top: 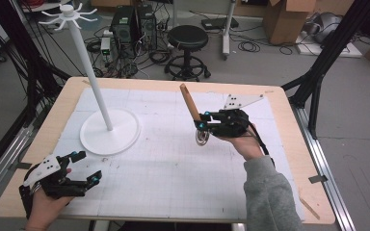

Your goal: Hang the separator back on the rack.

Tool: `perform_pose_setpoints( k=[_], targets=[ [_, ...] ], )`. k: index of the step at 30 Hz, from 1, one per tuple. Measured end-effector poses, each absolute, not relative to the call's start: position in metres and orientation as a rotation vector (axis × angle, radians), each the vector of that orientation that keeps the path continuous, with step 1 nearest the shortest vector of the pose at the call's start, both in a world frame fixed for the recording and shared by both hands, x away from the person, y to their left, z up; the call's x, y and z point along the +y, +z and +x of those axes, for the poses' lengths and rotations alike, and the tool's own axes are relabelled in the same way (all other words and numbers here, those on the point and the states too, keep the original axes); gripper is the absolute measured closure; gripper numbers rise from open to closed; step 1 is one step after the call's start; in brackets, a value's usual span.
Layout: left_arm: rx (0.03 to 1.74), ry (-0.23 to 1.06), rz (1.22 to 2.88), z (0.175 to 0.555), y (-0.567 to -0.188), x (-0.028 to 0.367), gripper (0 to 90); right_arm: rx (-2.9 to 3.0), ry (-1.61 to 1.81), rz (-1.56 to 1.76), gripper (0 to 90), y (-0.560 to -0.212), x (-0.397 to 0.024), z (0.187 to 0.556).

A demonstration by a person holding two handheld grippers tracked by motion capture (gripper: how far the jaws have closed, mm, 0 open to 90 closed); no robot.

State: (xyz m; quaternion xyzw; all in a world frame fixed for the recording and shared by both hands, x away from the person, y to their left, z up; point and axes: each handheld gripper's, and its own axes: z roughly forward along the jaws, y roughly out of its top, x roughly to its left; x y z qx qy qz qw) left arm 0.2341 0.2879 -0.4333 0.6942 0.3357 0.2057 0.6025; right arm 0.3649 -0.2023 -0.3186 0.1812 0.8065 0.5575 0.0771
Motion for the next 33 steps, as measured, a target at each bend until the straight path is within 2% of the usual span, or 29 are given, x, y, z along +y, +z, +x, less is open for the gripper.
perform_pose_setpoints(
  k=[33],
  targets=[
    [0.785, 0.476, 1.603, 0.232, -0.434, 0.291, 2.6, 2.365, 1.799, 0.517, 70.0, -0.296, -0.165, 0.372]
  ],
)
